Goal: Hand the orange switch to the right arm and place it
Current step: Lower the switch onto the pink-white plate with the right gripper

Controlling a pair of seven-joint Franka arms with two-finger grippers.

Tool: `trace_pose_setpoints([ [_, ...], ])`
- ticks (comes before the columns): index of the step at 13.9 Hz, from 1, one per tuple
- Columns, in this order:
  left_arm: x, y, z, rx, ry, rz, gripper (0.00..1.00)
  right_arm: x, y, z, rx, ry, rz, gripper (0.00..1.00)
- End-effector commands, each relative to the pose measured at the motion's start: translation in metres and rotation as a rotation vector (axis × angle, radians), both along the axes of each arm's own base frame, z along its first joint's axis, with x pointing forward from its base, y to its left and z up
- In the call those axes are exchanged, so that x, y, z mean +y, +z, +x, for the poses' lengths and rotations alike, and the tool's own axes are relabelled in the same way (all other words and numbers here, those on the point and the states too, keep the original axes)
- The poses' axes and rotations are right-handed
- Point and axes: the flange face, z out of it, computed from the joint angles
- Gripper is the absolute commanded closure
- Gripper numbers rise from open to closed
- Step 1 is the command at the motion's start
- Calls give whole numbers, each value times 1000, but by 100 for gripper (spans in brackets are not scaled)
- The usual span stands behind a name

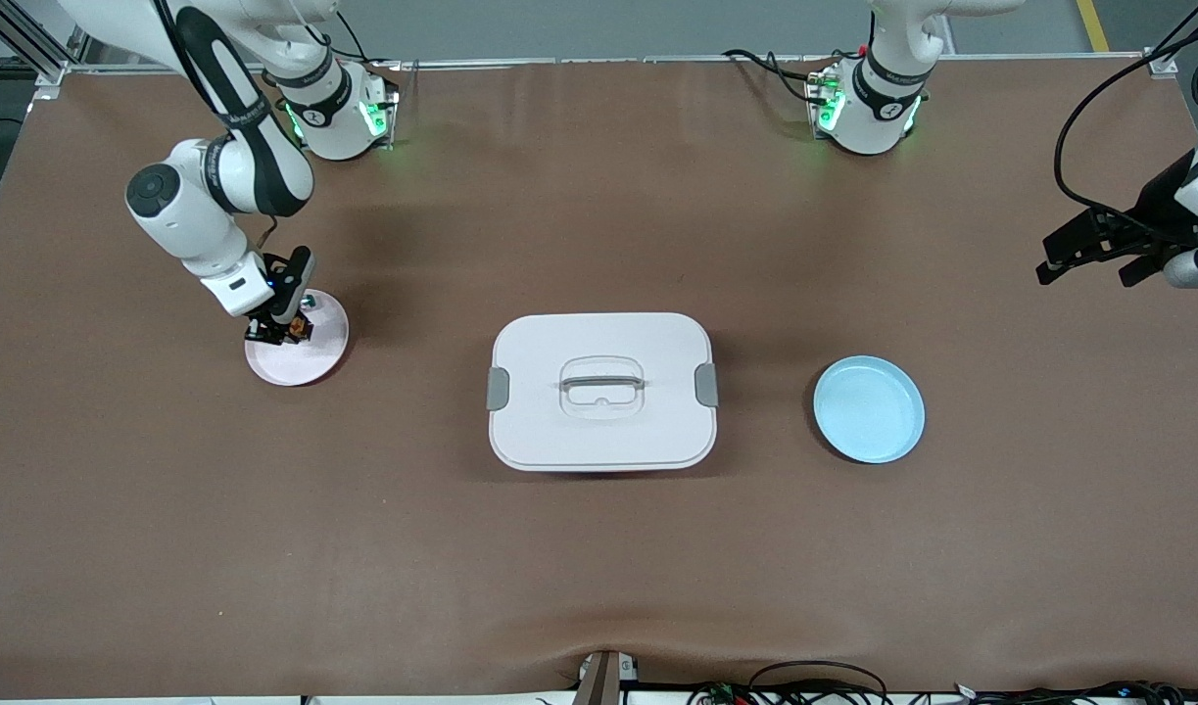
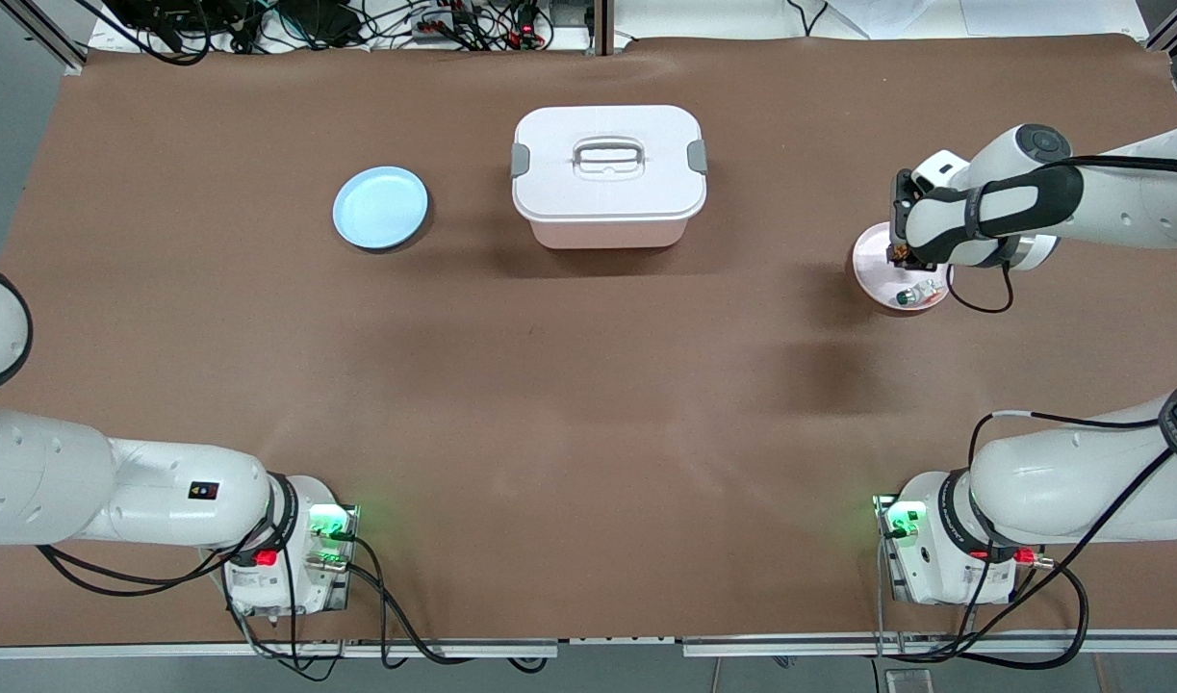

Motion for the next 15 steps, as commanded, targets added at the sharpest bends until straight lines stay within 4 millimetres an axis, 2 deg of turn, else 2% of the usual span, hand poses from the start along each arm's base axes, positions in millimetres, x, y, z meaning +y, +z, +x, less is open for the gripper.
trace_pose_setpoints([
  [1,-27,9,-1,-16,-1,11,0,-5,-13,0,-3,4,-2,100],
  [3,-31,17,-1,-34,-14,49,0,-5,-19,0,3,-1,-2,100],
  [6,-29,18,-1,-35,-28,51,0,-6,-24,0,9,-9,0,100],
  [8,-31,18,9,-33,-27,51,0,-4,-23,2,5,-15,1,100],
  [9,-29,16,12,-19,-26,52,0,-4,-22,4,4,-27,3,63],
  [10,-27,16,13,-15,-23,53,0,-5,-20,5,-2,-30,3,1],
  [15,-29,12,15,-7,-25,55,0,-4,-9,15,-15,-32,6,0],
])
